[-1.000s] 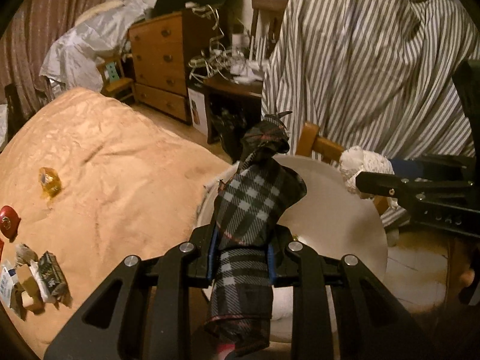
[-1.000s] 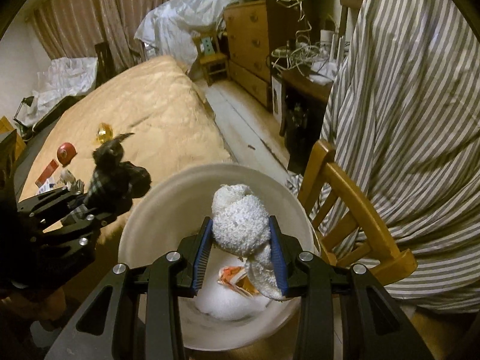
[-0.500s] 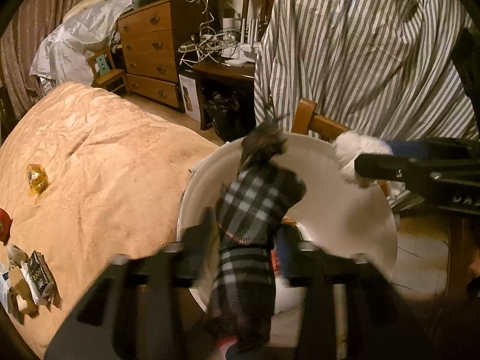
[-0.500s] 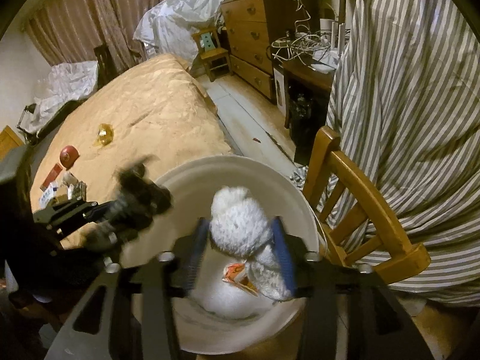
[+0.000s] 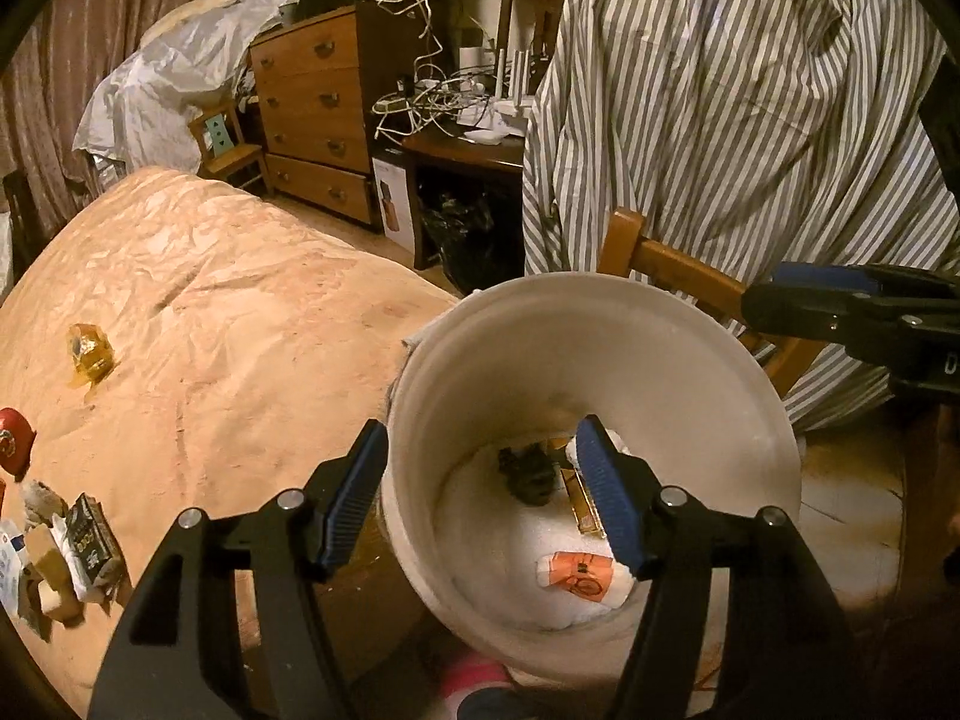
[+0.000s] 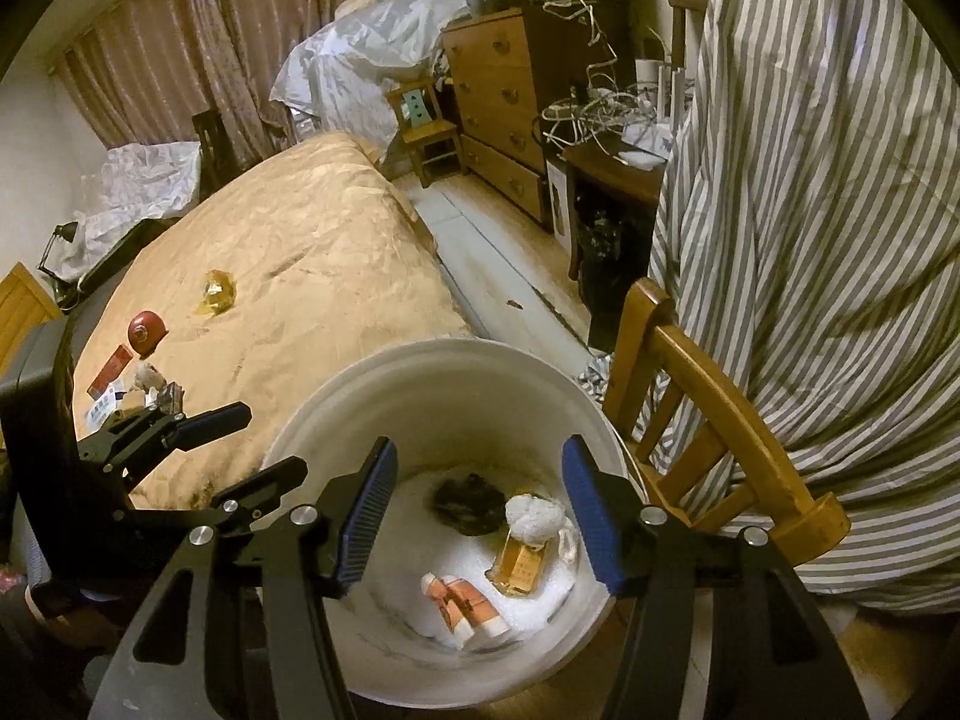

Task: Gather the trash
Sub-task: 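Grasp the yellow sponge with the left tool while the right tool grasps the black packet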

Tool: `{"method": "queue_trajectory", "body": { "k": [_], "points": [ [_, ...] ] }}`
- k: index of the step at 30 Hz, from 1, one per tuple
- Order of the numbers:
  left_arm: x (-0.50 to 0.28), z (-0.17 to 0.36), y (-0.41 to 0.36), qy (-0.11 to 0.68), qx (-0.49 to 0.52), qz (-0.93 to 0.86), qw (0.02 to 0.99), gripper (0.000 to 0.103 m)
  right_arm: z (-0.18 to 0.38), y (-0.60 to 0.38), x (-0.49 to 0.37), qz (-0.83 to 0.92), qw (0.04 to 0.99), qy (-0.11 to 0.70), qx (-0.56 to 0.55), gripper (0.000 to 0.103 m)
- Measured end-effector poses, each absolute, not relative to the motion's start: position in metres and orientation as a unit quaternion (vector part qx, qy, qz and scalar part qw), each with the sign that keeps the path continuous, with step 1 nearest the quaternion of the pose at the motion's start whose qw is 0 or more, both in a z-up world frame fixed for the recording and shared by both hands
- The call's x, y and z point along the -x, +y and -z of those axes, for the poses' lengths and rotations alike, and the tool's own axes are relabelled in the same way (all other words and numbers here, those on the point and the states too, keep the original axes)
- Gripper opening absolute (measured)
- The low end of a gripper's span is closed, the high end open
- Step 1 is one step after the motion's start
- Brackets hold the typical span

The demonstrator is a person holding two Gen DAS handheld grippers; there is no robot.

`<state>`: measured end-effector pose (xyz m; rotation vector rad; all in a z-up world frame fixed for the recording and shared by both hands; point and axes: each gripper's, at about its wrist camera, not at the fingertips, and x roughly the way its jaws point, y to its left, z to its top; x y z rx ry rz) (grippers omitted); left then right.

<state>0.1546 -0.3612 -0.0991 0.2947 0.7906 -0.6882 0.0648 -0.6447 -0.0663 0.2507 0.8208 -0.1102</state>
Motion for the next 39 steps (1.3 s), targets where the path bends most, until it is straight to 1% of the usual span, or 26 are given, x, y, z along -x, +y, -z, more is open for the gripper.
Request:
{"method": "queue_trajectory", "body": {
  "k": [3,5,8,11,16,22,24,27,32,35,36,39],
  "points": [
    [-0.154,0.097,-0.346,0.373,-0.136,0.320,0.860,0.063,0.057,-0.631,-0.061,0.047,0.917,0.382,-0.107,0.063],
    [-0.154,0.095,-0.332,0.372,-0.131,0.312,0.864,0.063,0.050,-0.614,-0.059,0.035,0.925,0.365,-0.098,0.064],
    [-0.154,0.094,-0.303,0.366,-0.127,0.292,0.874,0.063,0.043,-0.589,-0.058,0.012,0.933,0.348,-0.087,0.065],
    [-0.159,0.095,-0.263,0.369,-0.112,0.266,0.884,0.063,0.038,-0.553,-0.063,-0.021,0.939,0.334,-0.079,0.070],
    [-0.173,0.102,-0.177,0.378,-0.079,0.200,0.900,0.063,0.042,-0.494,-0.082,-0.077,0.937,0.333,-0.069,0.072],
    [-0.196,0.134,-0.049,0.411,-0.017,0.093,0.907,0.062,0.059,-0.417,-0.110,-0.136,0.925,0.351,-0.052,0.073],
    [-0.203,0.145,-0.021,0.420,-0.003,0.068,0.905,0.062,0.066,-0.393,-0.119,-0.149,0.921,0.358,-0.047,0.073],
    [-0.214,0.158,0.001,0.433,0.022,0.050,0.900,0.063,0.078,-0.367,-0.131,-0.166,0.914,0.367,-0.046,0.073],
    [-0.231,0.175,0.007,0.441,0.032,0.050,0.896,0.064,0.097,-0.332,-0.150,-0.183,0.903,0.386,-0.043,0.073],
    [-0.241,0.184,0.002,0.445,0.045,0.050,0.893,0.064,0.106,-0.325,-0.156,-0.184,0.899,0.395,-0.040,0.074],
    [-0.243,0.184,0.000,0.442,0.045,0.052,0.894,0.066,0.108,-0.326,-0.157,-0.184,0.898,0.397,-0.040,0.074],
    [-0.247,0.186,-0.001,0.437,0.047,0.060,0.896,0.067,0.115,-0.323,-0.167,-0.183,0.895,0.404,-0.040,0.074]
  ]
}}
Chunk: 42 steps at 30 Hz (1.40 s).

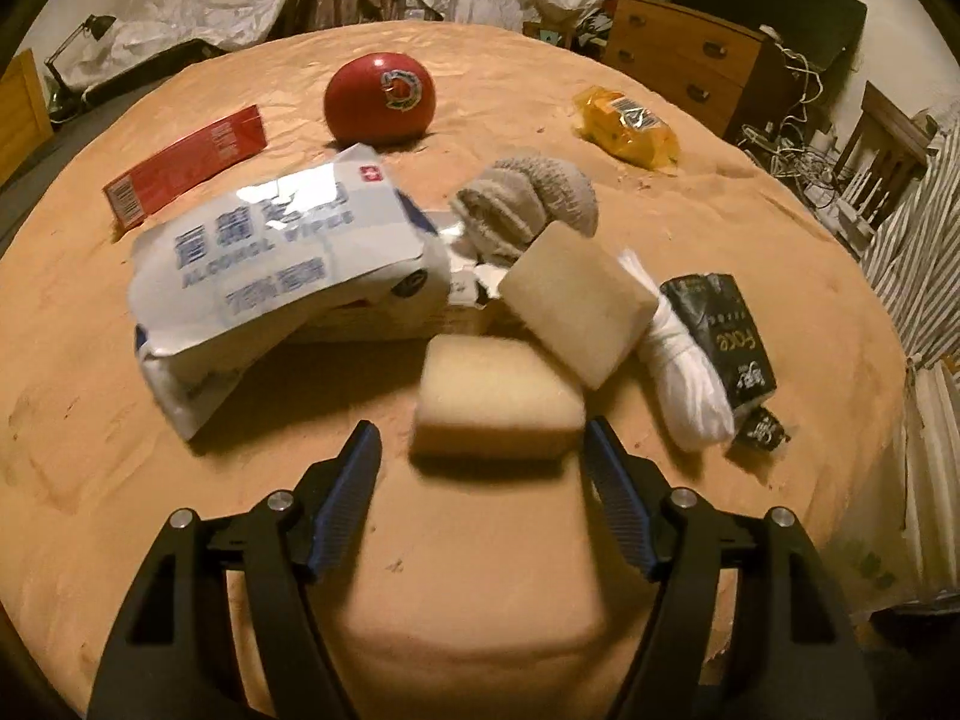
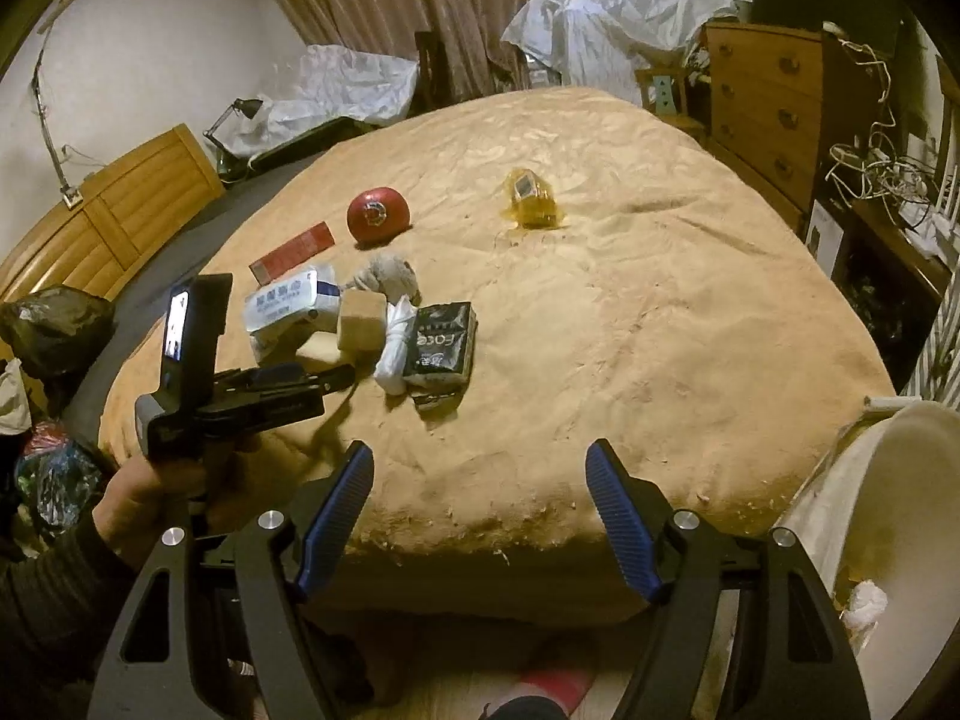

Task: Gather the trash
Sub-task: 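Grasp the yellow sponge with the left tool while the right tool grasps the black packet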

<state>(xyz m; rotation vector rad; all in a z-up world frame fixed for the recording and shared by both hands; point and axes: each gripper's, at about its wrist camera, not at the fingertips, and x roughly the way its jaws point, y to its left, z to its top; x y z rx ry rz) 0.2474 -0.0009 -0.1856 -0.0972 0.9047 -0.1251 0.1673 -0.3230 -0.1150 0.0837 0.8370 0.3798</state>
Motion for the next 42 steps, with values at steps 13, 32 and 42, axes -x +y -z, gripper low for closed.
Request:
{"method": "queue_trajectory", "body": {
  "k": [13,32,42],
  "points": [
    [-0.246,0.181,0.019,0.417,0.038,0.060,0.906,0.048,0.149,-0.266,-0.233,-0.215,0.877,0.428,-0.024,0.049],
    [-0.245,0.189,0.024,0.417,0.038,0.063,0.906,0.047,0.190,-0.225,-0.313,-0.195,0.864,0.465,-0.001,0.037],
    [-0.216,0.161,0.027,0.383,0.036,0.053,0.921,0.047,0.150,-0.257,-0.257,-0.166,0.904,0.394,-0.015,0.034]
  ]
}}
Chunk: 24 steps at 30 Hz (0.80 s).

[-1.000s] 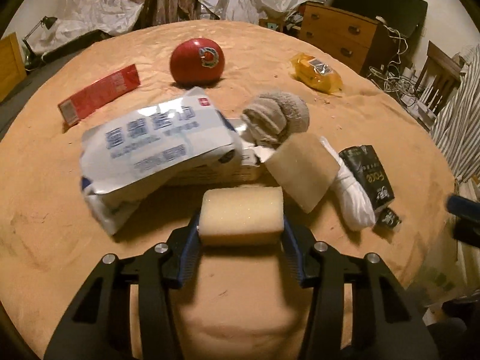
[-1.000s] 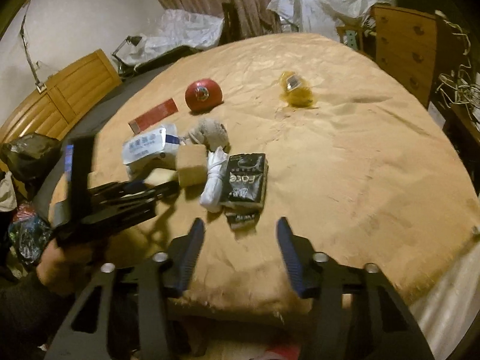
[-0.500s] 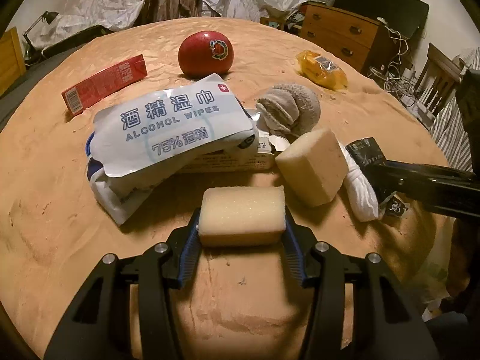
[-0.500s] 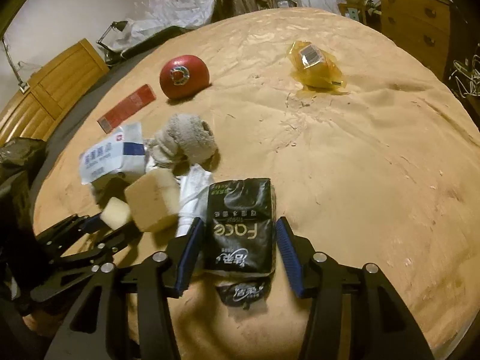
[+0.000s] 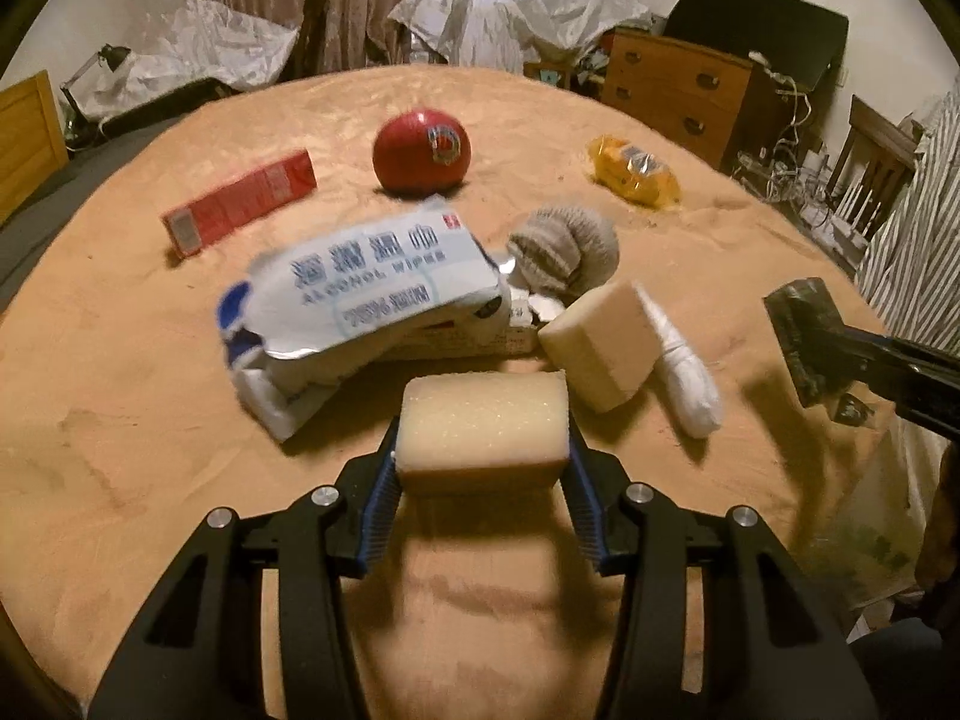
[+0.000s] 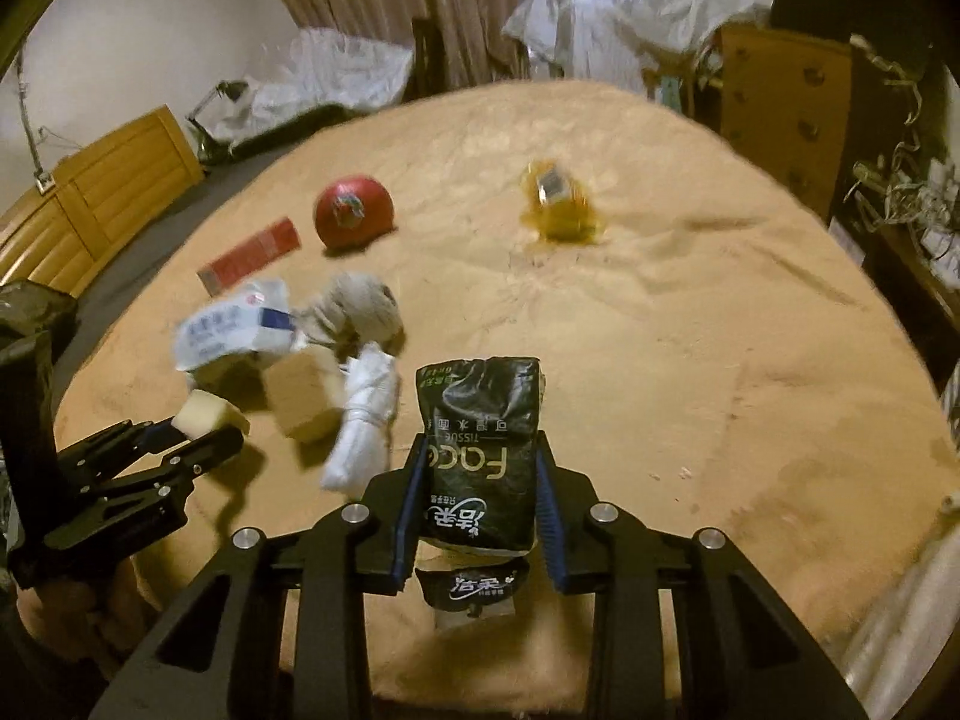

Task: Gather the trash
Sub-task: 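Grasp the yellow sponge with the left tool while the right tool grasps the black packet, then carry the sponge and black packet over the white bucket with both tools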

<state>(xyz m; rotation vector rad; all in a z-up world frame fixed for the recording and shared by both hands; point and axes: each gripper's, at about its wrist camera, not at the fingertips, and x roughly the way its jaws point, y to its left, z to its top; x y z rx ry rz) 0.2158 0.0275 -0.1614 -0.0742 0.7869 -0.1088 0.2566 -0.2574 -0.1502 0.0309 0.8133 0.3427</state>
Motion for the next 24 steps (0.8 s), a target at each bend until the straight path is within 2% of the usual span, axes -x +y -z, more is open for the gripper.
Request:
{"method": "queue_trajectory", "body": {
  "k": [15,24],
  "points": [
    [-0.118,0.064,0.024,0.237,0.008,-0.016,0.971,0.047,0.067,-0.221,-0.140,-0.208,0.948,0.240,-0.004,0.034],
    [-0.080,0.047,0.023,0.159,0.006,-0.088,0.983,0.047,0.053,-0.211,-0.092,-0.201,0.964,0.174,-0.005,0.034]
  ]
}}
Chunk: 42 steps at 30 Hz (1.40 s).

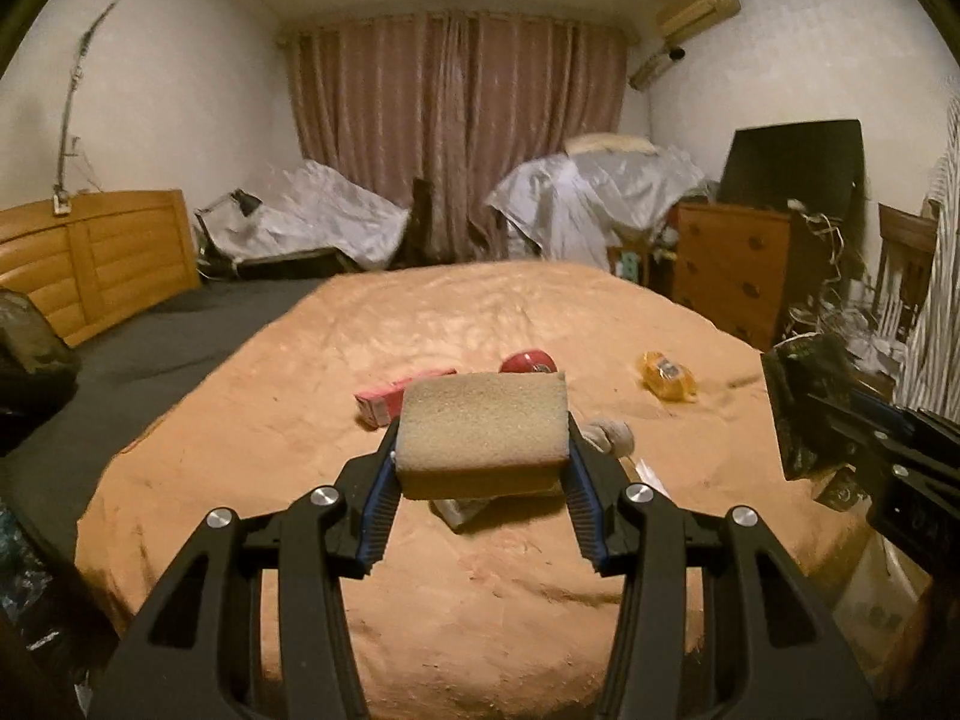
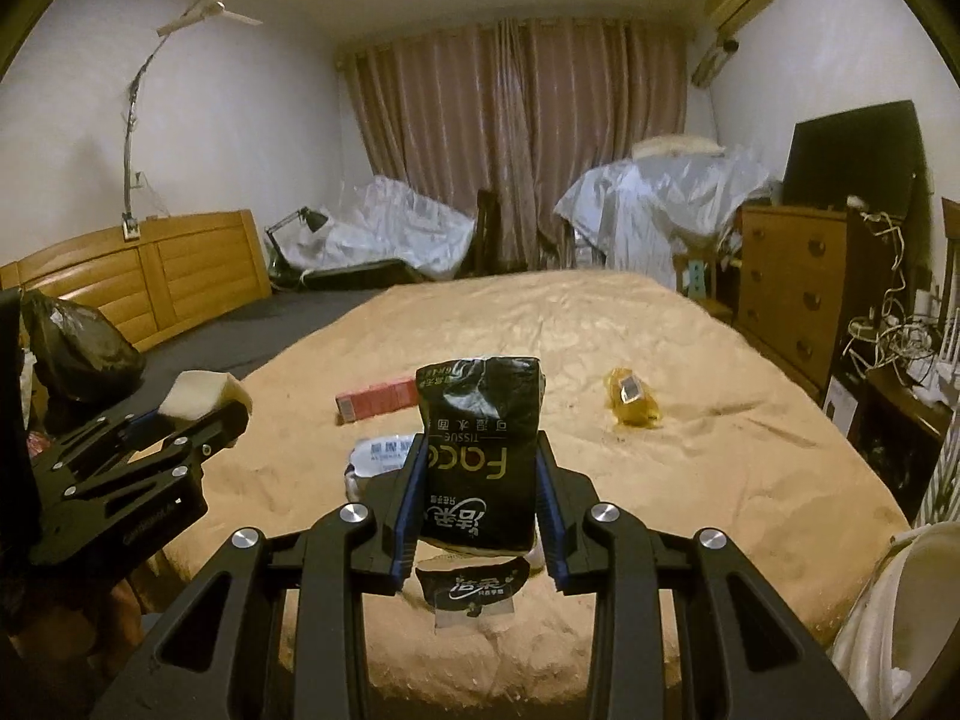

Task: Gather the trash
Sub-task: 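Carry the sponge and black packet over the white bucket with both tools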

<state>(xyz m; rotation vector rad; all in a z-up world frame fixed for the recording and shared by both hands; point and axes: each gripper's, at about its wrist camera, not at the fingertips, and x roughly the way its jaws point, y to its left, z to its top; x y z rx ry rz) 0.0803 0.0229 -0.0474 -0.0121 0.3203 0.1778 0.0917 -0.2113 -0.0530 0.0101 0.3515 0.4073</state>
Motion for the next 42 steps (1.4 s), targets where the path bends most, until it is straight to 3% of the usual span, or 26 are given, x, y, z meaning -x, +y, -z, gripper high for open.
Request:
{"method": "queue_trajectory", "body": {
  "k": [16,42],
  "points": [
    [-0.087,0.035,-0.010,0.162,0.004,-0.032,0.986,0.047,0.032,-0.244,-0.075,-0.171,0.970,0.171,-0.014,0.035],
    [-0.121,0.022,-0.225,0.176,-0.045,0.191,0.965,0.047,0.003,-0.517,-0.018,0.045,0.978,0.203,-0.027,0.035]
  ]
}}
